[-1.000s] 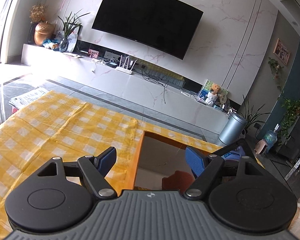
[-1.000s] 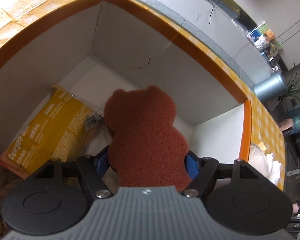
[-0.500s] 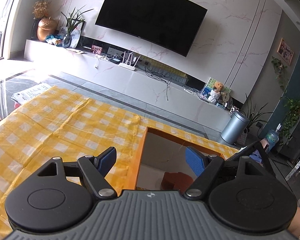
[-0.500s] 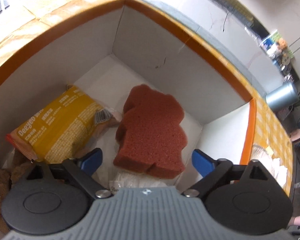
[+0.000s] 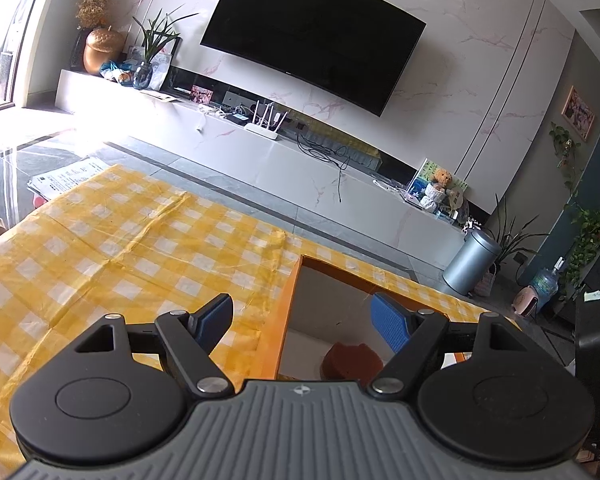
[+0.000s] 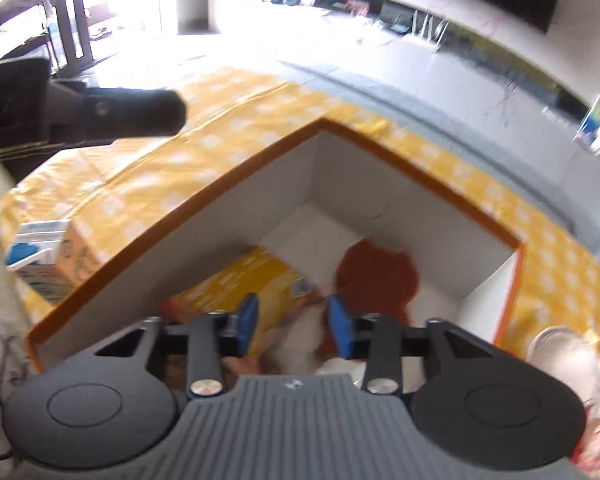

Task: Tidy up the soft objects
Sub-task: 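Withdraw both grippers from the box back over the checked cloth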

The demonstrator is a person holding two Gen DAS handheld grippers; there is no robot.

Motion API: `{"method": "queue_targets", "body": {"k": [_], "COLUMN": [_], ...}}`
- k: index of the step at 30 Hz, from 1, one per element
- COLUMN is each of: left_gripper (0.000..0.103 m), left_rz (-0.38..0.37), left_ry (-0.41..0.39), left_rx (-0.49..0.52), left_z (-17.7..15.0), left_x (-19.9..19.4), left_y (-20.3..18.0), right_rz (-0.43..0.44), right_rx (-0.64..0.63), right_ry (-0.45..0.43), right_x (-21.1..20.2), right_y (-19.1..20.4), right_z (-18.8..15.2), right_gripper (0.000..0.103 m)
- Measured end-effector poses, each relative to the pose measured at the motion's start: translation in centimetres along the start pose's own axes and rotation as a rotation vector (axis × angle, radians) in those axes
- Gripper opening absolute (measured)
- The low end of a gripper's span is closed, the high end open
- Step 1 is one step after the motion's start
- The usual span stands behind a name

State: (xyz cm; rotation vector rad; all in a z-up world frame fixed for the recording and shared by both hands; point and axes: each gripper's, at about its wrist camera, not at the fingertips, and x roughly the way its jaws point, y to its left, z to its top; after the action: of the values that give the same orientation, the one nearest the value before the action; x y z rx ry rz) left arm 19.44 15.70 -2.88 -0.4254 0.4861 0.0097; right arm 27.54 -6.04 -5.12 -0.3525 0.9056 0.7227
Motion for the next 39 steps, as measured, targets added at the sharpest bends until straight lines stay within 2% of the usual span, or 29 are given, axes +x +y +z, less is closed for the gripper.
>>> {"method": "queue_targets", "body": {"k": [1,4,7,13,18,21,25,28,32,34,37,39], "left_gripper": [0.092,0.092,0.092,0.092,0.092,0.092,0.092,0.092,0.092,0.092,0.092,0.092], "left_rz": [0.004,0.014,0.013,0.027,0.027,0.032,0.023,0.009,-0.005,-0.031,-0.046,-0.045], "left_ry": [-0.003,-0.007,-0.001,0.009,0.015,0.009,0.009,0.005,0.011,0.010,0.000,-0.006], "left_rx": [0.001,0.000,-0.006,-0.010,-0.012,-0.010,-0.007,0.009,0.038,0.042,0.065,0.090], "left_z": [0.0,0.0,0.0,-0.1,-0.1,-0.1,0.0,0.0,-0.1,-0.2,-0.4,-0.6], "left_x": [-0.1,-0.1,0.0,0.3,0.3,0.2,0.1,-0.1,-0.4,-0.6,-1.0,-1.1], "left_y": [0.0,0.1,0.2,0.3,0.4,0.4,0.2,-0.2,-1.0,-1.5,-2.3,-2.9], "right_rz": [0.046,0.117,0.088,0.076,0.021,0.018,0.000,-0.011,-0.006,-0.020,-0.051,-0.066], "right_rx": [0.015,-0.017,-0.033,0.009,-0.010,0.011,0.008,0.047,0.203,0.237,0.264,0.278], "right_ry": [0.028,0.073,0.137,0.150,0.169,0.161,0.112,0.039,-0.097,-0.147,-0.204,-0.236], "right_x": [0.4,1.4,3.2,5.2,7.3,7.0,4.9,3.1,-0.9,-2.4,-4.7,-6.3], "right_y": [0.3,2.0,2.8,3.1,4.2,3.8,3.2,2.1,-0.7,-1.7,-2.9,-4.0], "right_z": [0.0,-0.5,-0.9,-0.8,-0.6,-0.4,-0.6,-0.6,-1.1,-1.4,-2.3,-3.1], "right_gripper": [0.010,0.009,0.009,0.009,0.009,0.009,0.011,0.011,0.011,0.012,0.022,0.023]}}
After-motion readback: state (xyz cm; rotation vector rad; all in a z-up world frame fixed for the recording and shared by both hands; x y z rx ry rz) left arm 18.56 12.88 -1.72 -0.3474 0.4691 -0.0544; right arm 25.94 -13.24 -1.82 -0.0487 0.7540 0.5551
